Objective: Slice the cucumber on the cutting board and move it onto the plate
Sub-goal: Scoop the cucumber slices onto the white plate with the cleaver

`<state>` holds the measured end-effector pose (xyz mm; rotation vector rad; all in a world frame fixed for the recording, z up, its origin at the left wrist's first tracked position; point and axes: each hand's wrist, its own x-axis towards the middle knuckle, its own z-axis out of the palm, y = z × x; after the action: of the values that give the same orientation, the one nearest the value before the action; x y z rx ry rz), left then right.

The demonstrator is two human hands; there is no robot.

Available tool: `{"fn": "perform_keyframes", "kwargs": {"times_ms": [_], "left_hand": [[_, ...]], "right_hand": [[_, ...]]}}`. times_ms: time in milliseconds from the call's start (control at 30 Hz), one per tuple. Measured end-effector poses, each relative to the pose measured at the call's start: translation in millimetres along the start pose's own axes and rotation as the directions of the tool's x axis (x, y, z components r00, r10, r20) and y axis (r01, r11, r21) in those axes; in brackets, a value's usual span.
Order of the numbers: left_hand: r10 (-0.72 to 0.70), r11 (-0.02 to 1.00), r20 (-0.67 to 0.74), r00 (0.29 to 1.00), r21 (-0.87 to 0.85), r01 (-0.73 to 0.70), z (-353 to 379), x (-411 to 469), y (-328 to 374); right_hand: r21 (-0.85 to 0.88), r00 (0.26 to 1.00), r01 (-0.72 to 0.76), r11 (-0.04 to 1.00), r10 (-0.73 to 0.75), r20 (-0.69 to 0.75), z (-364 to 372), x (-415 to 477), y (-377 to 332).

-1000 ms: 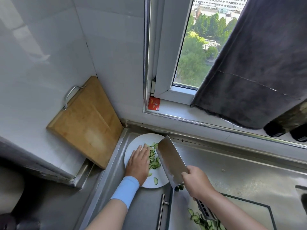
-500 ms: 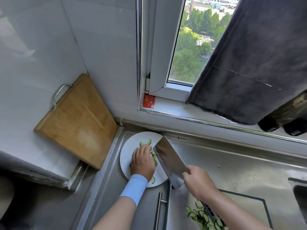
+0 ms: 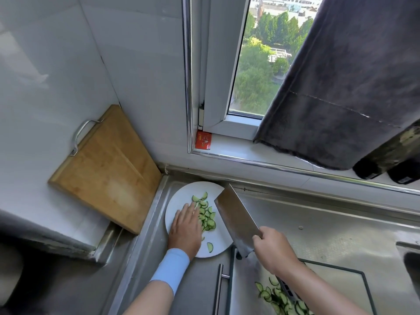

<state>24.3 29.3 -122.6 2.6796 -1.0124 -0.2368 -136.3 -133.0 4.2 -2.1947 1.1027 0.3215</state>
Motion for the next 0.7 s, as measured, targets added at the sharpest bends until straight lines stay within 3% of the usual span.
{"fn": "perform_keyframes", "kwargs": {"times_ms": [133,200,400,500,700], "left_hand": [[0.122,0.988,0.200,0.972,0.064,-0.137,12,-12,13],[0.160,0.985,0.204,0.966,0.037,-0.170,11,-4,19],[-0.021,0.966,-0.164,0.986,-0.257,-0.022,-15,-6,14],[-0.056,0.950,-0.221,0.974,-0.312,-0.016,-22,-12,28],[0.073,0.925,-0.204,0.976,-0.352,-0.143,-18,-41,116]], "right_hand": [[0.023,1.000,0.005,1.000,-0.005,-0.009,5,-1,2],[0.026,1.000,0.000,1.000,0.001,-0.016,4,-4,4],[0.033,0.999,-0.010,0.999,0.012,-0.047,-8,-14,20],[0.097,0.997,-0.014,0.995,0.021,-0.072,-17,-24,36],[0.223,0.991,0.004,0.975,0.026,-0.132,-43,-57,95]]}}
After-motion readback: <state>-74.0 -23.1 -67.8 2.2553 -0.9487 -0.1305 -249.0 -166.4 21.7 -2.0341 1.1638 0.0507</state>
